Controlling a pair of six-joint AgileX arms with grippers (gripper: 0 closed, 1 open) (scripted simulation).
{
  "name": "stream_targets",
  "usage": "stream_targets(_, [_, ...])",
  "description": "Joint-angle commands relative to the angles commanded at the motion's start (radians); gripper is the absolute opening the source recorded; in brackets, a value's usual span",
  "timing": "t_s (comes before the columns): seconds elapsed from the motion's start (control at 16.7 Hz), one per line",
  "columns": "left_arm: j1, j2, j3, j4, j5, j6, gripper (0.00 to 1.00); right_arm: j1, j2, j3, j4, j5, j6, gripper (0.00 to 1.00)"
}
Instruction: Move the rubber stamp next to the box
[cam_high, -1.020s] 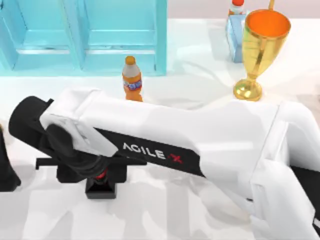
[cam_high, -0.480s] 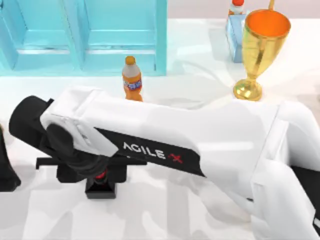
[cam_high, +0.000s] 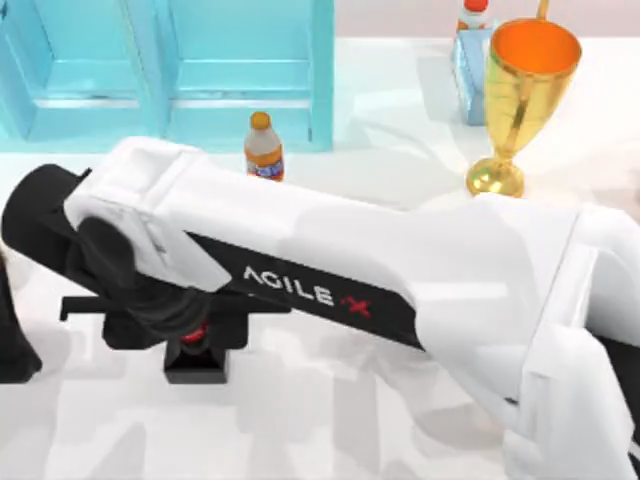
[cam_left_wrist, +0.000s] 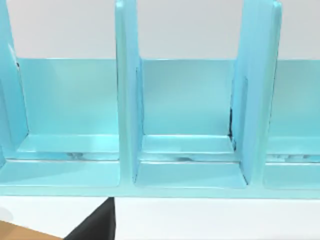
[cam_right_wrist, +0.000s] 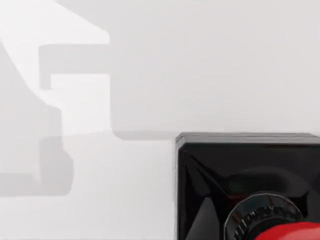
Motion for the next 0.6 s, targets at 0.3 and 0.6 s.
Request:
stream_targets(0.3, [0.000,0.000,0.000,0.000,0.000,0.000,1.00,-0.001,0.003,0.098,-0.093,0.000,-0.001,0.00])
stream_targets(0.6, [0.000,0.000,0.000,0.000,0.000,0.000,1.00,-0.008,-0.006,0.086,-0.090,-0.003,-0.009,0.00])
